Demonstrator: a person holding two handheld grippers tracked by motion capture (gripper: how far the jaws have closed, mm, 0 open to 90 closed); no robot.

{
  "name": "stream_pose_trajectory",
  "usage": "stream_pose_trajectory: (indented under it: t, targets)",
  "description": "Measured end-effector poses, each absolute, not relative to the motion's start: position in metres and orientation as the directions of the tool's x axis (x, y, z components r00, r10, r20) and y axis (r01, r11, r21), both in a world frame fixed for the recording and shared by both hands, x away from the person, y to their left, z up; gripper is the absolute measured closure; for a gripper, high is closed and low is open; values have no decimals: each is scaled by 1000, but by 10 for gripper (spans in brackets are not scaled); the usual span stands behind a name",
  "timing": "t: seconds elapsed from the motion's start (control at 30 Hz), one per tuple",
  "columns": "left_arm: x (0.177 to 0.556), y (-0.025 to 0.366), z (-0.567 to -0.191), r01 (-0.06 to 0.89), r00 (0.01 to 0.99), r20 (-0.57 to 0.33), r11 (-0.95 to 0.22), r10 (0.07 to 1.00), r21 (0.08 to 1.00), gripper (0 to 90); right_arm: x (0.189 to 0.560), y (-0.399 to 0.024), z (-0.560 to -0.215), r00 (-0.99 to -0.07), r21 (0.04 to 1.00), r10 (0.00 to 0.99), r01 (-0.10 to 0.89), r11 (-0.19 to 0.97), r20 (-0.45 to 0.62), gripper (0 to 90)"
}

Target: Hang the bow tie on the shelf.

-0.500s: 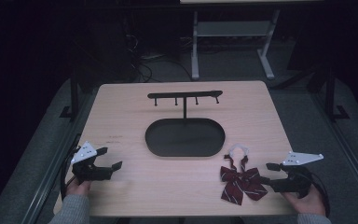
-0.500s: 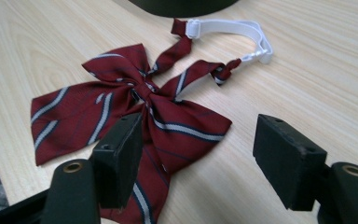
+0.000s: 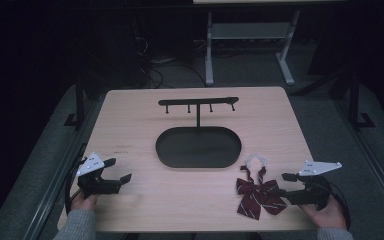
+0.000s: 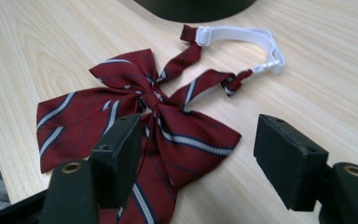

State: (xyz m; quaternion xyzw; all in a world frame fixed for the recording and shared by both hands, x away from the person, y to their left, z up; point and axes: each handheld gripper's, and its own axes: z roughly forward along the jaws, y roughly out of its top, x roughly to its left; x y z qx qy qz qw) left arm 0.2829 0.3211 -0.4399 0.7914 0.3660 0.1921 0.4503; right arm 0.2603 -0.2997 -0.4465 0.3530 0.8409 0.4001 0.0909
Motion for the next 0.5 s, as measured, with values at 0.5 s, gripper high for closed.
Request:
stream_pose_trajectory:
  t: [0.5]
  targets:
    - [282, 322, -440, 405, 661, -14, -341, 750, 848, 130, 275, -286, -424, -759, 731, 641, 500, 465, 111, 317]
